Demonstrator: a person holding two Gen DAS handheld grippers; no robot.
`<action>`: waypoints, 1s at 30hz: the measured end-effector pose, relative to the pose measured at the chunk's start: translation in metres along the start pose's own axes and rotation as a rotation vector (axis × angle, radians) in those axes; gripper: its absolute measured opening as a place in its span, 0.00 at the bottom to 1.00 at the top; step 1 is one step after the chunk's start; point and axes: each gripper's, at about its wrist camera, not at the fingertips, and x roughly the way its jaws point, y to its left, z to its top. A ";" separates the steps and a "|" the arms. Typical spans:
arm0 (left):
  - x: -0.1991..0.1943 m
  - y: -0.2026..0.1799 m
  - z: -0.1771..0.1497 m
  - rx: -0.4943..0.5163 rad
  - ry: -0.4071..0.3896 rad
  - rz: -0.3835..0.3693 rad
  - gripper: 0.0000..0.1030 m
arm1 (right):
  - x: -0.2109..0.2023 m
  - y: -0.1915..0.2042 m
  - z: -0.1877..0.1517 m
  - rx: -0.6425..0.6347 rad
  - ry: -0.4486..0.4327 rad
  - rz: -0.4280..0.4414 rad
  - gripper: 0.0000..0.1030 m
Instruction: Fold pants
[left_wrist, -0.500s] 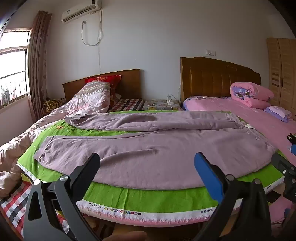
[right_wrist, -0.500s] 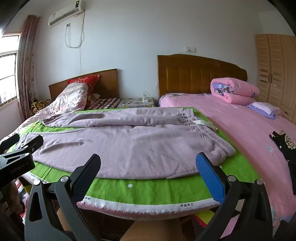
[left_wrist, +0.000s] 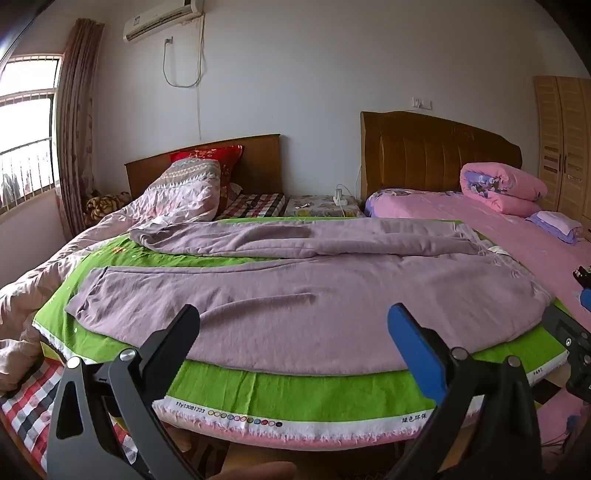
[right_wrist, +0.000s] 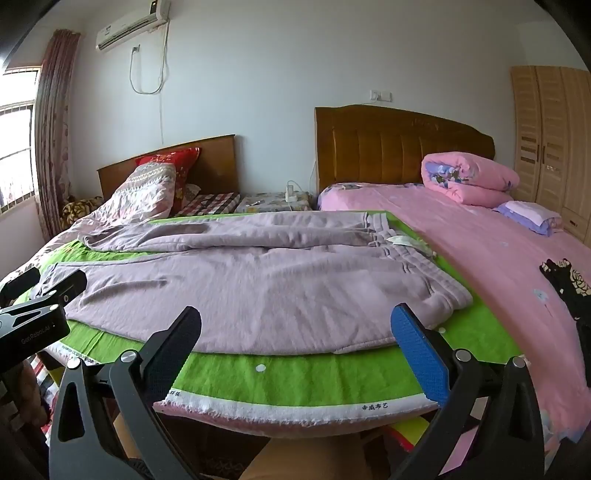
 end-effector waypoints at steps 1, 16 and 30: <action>0.000 0.000 0.000 0.000 0.000 0.000 0.99 | 0.000 0.000 0.000 0.000 0.001 0.000 0.96; 0.003 0.003 -0.010 -0.005 0.007 0.000 0.99 | 0.003 -0.001 -0.001 0.005 0.009 0.001 0.96; 0.005 0.003 -0.008 -0.009 0.014 0.001 0.99 | 0.005 -0.002 -0.003 0.011 0.015 0.002 0.96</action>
